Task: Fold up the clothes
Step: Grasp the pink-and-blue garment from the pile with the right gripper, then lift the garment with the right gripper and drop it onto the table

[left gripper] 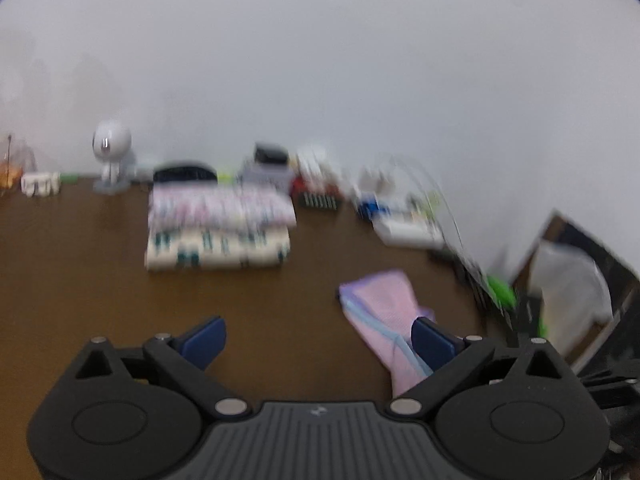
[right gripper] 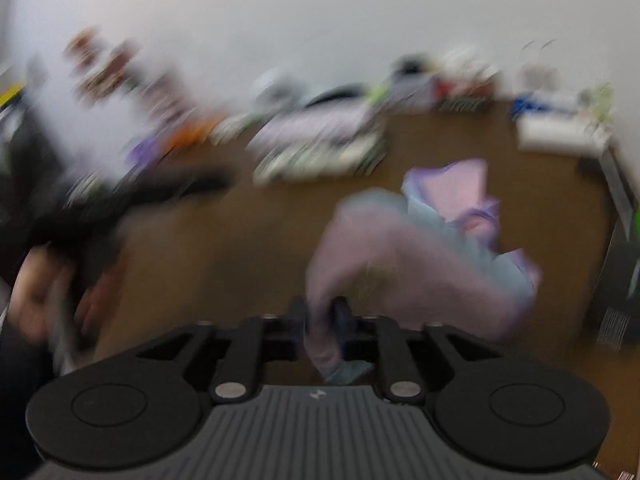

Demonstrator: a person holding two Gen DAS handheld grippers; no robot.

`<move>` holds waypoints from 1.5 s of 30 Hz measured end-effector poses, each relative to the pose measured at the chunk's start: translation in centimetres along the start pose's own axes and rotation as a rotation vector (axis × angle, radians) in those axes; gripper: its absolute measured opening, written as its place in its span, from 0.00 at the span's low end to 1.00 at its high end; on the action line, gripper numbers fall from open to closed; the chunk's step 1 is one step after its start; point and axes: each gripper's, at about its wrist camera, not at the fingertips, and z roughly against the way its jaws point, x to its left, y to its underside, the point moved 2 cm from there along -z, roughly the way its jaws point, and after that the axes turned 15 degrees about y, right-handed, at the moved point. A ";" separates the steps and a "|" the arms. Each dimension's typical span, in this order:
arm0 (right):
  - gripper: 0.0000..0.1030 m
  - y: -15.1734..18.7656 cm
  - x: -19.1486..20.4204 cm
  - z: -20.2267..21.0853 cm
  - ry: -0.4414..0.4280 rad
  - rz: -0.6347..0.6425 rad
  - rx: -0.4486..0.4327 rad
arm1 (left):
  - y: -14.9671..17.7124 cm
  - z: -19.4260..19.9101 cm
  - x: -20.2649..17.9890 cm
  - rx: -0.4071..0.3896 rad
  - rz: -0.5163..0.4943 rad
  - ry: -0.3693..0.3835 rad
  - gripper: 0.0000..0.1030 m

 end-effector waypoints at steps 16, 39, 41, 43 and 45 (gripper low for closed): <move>0.25 9.1 -2.4 2.6 0.385 0.008 -0.029 | 8.5 -2.7 -10.2 0.201 -0.188 0.189 0.94; 0.03 -13.8 10.3 26.2 0.138 0.081 -0.748 | -7.6 15.8 -11.1 -0.485 -0.378 -0.079 0.63; 0.03 -15.0 10.5 28.9 0.157 0.058 -0.815 | -8.6 17.6 -11.2 -0.528 -0.412 -0.073 0.68; 0.03 -15.5 10.0 29.2 0.239 0.049 -0.831 | -8.6 17.6 -10.7 -0.529 -0.433 -0.112 0.84; 0.03 -16.0 8.7 26.6 0.331 0.043 -0.765 | -7.9 16.1 -9.2 -0.468 -0.422 -0.181 0.86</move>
